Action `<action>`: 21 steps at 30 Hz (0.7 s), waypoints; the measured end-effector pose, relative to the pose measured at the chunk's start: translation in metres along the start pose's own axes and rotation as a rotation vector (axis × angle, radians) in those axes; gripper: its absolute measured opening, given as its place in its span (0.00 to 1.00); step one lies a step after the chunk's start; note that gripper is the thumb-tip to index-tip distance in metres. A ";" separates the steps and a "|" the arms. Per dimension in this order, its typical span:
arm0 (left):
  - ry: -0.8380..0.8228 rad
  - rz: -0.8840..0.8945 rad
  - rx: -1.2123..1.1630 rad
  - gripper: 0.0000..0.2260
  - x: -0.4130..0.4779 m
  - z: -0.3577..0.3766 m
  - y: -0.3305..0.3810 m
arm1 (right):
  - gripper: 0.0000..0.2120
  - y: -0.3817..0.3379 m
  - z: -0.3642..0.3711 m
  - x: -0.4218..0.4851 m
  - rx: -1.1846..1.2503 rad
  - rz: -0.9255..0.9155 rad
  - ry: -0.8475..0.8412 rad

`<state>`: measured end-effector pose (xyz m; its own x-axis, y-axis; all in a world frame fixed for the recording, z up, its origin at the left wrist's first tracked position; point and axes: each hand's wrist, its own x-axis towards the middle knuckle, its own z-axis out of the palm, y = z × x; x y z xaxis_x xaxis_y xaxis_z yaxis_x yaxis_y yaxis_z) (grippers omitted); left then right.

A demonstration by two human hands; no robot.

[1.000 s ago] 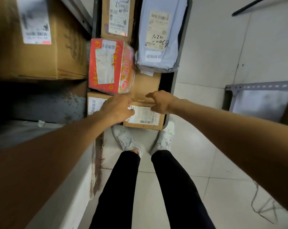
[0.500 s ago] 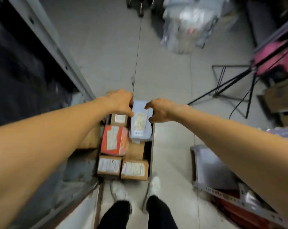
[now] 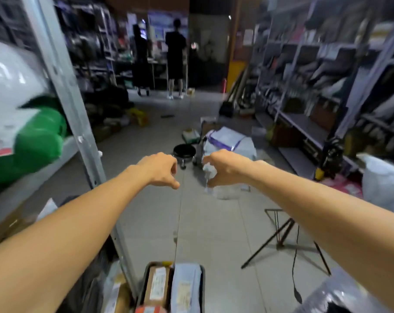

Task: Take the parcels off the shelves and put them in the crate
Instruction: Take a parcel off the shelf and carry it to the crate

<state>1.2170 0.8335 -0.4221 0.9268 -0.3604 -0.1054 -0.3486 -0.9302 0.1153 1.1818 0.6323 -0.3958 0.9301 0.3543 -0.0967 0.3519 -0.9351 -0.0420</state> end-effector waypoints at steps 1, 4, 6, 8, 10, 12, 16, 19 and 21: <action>0.022 -0.028 -0.002 0.19 -0.010 -0.008 0.004 | 0.21 0.000 -0.010 -0.005 -0.032 -0.024 0.011; 0.069 -0.122 -0.051 0.20 -0.043 -0.024 0.017 | 0.21 -0.005 -0.033 -0.017 -0.106 -0.129 0.026; 0.085 -0.195 -0.093 0.20 -0.071 -0.033 0.027 | 0.23 -0.013 -0.044 -0.026 -0.115 -0.196 0.036; 0.090 -0.263 -0.131 0.20 -0.101 -0.039 0.038 | 0.26 -0.023 -0.048 -0.036 -0.107 -0.271 0.044; 0.113 -0.334 -0.150 0.20 -0.133 -0.044 0.047 | 0.31 -0.037 -0.050 -0.047 -0.099 -0.361 0.047; 0.131 -0.406 -0.164 0.20 -0.166 -0.047 0.055 | 0.33 -0.053 -0.049 -0.061 -0.071 -0.435 0.057; 0.148 -0.557 -0.129 0.20 -0.244 -0.044 0.066 | 0.28 -0.093 -0.039 -0.094 -0.021 -0.614 0.096; 0.168 -0.702 -0.122 0.20 -0.313 -0.037 0.076 | 0.25 -0.129 -0.030 -0.124 -0.016 -0.729 0.059; 0.203 -0.807 -0.132 0.20 -0.362 -0.031 0.087 | 0.22 -0.157 -0.026 -0.142 -0.025 -0.807 0.045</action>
<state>0.8558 0.8853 -0.3436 0.8963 0.4426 -0.0264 0.4387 -0.8768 0.1969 0.9972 0.7282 -0.3492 0.3919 0.9200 -0.0055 0.9182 -0.3915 -0.0598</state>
